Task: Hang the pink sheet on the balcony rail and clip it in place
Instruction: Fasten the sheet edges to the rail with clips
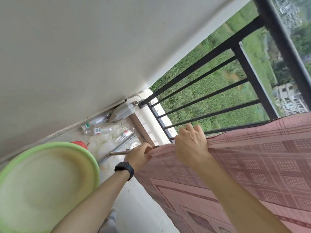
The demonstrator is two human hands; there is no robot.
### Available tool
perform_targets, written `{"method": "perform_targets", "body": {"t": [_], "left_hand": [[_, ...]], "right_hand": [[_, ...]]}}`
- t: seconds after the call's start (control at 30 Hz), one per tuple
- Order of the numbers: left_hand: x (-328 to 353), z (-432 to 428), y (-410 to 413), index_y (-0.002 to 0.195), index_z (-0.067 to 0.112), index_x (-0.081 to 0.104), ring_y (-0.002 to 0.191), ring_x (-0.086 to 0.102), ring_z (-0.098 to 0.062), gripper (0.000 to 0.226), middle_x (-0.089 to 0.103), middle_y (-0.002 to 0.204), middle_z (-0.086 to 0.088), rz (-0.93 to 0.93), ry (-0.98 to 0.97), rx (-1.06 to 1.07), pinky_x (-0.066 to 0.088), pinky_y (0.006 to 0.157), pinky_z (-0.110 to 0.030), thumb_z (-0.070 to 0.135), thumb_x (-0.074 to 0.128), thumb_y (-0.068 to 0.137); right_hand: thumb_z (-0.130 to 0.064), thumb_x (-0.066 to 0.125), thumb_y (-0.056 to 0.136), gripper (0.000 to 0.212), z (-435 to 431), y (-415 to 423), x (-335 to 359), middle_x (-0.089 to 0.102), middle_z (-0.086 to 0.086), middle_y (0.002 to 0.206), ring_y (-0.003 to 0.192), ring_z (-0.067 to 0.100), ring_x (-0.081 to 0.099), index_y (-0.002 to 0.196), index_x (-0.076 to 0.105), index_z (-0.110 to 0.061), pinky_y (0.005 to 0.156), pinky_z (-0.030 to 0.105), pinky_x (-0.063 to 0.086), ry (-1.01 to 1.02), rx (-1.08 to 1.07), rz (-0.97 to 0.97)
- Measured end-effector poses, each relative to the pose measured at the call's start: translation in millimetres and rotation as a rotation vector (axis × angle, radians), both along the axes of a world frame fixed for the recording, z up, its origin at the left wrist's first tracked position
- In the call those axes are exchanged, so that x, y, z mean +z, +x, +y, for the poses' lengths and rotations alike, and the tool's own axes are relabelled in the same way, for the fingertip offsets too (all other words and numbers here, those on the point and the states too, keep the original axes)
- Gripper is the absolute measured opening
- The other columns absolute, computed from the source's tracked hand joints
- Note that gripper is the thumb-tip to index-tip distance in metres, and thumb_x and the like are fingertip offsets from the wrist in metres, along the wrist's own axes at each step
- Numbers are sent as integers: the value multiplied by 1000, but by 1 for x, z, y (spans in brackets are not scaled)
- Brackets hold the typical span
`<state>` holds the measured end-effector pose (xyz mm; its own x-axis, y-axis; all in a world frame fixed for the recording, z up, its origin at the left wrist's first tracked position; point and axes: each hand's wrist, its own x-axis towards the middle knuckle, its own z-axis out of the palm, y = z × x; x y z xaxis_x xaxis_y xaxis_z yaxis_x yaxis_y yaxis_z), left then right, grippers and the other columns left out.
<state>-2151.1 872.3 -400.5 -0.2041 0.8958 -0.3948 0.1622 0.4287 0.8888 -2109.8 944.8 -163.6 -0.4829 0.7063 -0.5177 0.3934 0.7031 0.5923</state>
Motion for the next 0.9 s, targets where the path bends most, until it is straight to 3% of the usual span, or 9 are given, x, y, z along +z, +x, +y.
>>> {"method": "perform_targets", "body": {"t": [0.1, 0.2, 0.33, 0.47, 0.57, 0.67, 0.7, 0.8, 0.9], "left_hand": [[-14, 1, 0, 91, 29, 59, 86, 59, -19, 10, 62, 87, 7, 148, 52, -93, 51, 71, -35, 38, 56, 87], [-30, 1, -6, 88, 22, 60, 86, 59, -27, 11, 55, 86, 0, 302, 106, -221, 48, 68, -36, 25, 49, 84], [-37, -4, -34, 96, 26, 60, 96, 56, -20, 13, 60, 99, 4, 571, 99, -410, 36, 72, -30, 24, 50, 89], [-55, -3, -50, 91, 30, 59, 104, 54, -17, 11, 64, 97, 9, 566, -82, -309, 37, 80, -30, 38, 52, 88], [-62, 5, -44, 123, 39, 49, 120, 50, -20, 44, 57, 126, 7, 408, -111, -317, 44, 91, -35, 53, 53, 81], [-64, 17, -27, 148, 42, 24, 133, 42, -22, 90, 41, 148, 7, 260, -116, -442, 44, 99, -38, 37, 63, 67], [-66, 22, -23, 146, 46, 28, 131, 44, -22, 87, 45, 146, 7, 242, -91, -437, 45, 98, -37, 33, 63, 67], [-76, 37, -21, 109, 53, 60, 108, 60, -18, 35, 66, 114, 12, 230, -1, -314, 44, 75, -26, 32, 56, 81], [-85, 40, -27, 99, 39, 70, 96, 63, -13, 19, 69, 102, 16, 280, 23, -259, 40, 66, -22, 30, 59, 86]], "right_hand": [[-18, 49, 95, 22, -3, -8, -2, 55, -2, 99, 104, 19, 44, 74, 50, -20, 100, 40, 33, -6, -24, -3], [-18, 50, 96, 15, -5, -11, -2, 56, -1, 101, 103, 20, 44, 93, 65, -22, 95, 38, 33, -9, -24, -9], [-21, 50, 97, 16, -3, -7, 0, 55, -1, 98, 97, 19, 43, 95, 66, -21, 93, 37, 33, 0, -27, 14], [-22, 50, 97, 16, -7, -4, -9, 55, -1, 99, 98, 20, 44, 81, 51, -23, 95, 39, 33, -22, -41, 42], [-20, 51, 95, 12, -8, -7, -23, 56, 2, 110, 109, 24, 45, 84, 53, -24, 103, 43, 29, -63, -101, 37], [-19, 52, 91, 13, -3, -12, -34, 55, 5, 113, 113, 28, 44, 96, 64, -23, 103, 44, 27, -68, -141, 50], [-19, 53, 90, 15, -2, -13, -37, 55, 6, 114, 113, 29, 44, 98, 65, -23, 102, 44, 27, -68, -151, 50], [-19, 53, 89, 12, -1, -14, -48, 55, 5, 110, 114, 29, 44, 91, 64, -24, 101, 45, 28, -67, -170, 65], [-18, 54, 90, 12, 0, -11, -64, 55, 5, 111, 113, 28, 44, 91, 65, -23, 100, 44, 29, -58, -164, 68]]}}
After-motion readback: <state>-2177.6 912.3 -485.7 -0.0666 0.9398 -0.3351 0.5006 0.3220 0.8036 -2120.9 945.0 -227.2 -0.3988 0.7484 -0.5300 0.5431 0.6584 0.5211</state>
